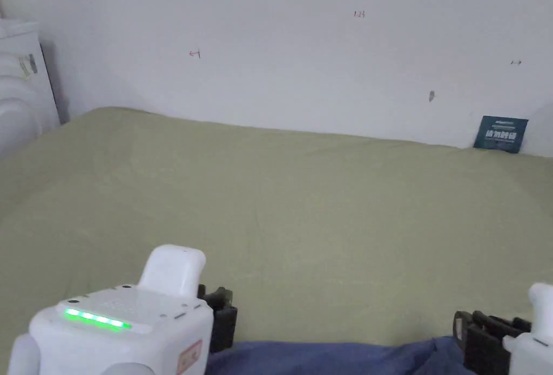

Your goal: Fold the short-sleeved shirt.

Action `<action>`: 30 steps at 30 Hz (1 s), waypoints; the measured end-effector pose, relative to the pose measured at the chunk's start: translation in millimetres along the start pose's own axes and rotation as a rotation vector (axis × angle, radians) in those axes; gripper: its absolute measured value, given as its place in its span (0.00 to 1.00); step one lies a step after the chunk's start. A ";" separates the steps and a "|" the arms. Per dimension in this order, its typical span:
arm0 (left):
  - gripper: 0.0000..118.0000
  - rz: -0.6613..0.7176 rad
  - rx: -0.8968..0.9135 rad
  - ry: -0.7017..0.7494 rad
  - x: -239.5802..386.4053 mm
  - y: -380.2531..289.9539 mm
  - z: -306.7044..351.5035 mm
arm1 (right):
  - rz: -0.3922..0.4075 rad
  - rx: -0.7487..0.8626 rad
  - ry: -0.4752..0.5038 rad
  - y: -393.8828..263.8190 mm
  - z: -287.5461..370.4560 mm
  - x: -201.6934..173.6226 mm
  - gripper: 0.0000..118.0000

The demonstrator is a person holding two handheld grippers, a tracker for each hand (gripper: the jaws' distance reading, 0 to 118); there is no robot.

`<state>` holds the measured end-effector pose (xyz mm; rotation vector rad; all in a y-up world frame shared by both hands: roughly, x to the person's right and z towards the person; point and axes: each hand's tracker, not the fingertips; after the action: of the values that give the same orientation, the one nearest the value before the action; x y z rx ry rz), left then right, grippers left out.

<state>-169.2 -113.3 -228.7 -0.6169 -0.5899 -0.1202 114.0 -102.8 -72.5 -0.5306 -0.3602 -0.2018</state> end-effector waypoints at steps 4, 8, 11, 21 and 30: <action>0.00 -0.001 0.008 0.053 55.4 -29.4 -8.3 | 0.020 -0.008 -0.003 -31.5 -7.4 -35.9 0.01; 0.00 0.044 0.066 0.141 87.6 -70.5 -7.6 | 0.111 -0.015 -0.101 -77.2 -17.9 -64.3 0.01; 0.00 0.042 0.012 0.104 99.3 -84.2 -9.0 | 0.087 -0.070 -0.046 -100.1 -26.9 -72.3 0.01; 0.00 0.060 -0.011 0.122 76.7 -80.7 -9.4 | 0.113 -0.045 -0.032 -89.2 -13.4 -77.1 0.01; 0.01 0.382 -0.217 -0.312 -124.2 -67.3 -19.8 | 0.065 0.055 0.020 -52.2 9.1 -44.2 0.01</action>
<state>-281.3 -187.6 -276.3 -0.9587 -0.7542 0.2793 56.3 -137.9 -58.5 -0.4849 -0.3274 -0.1342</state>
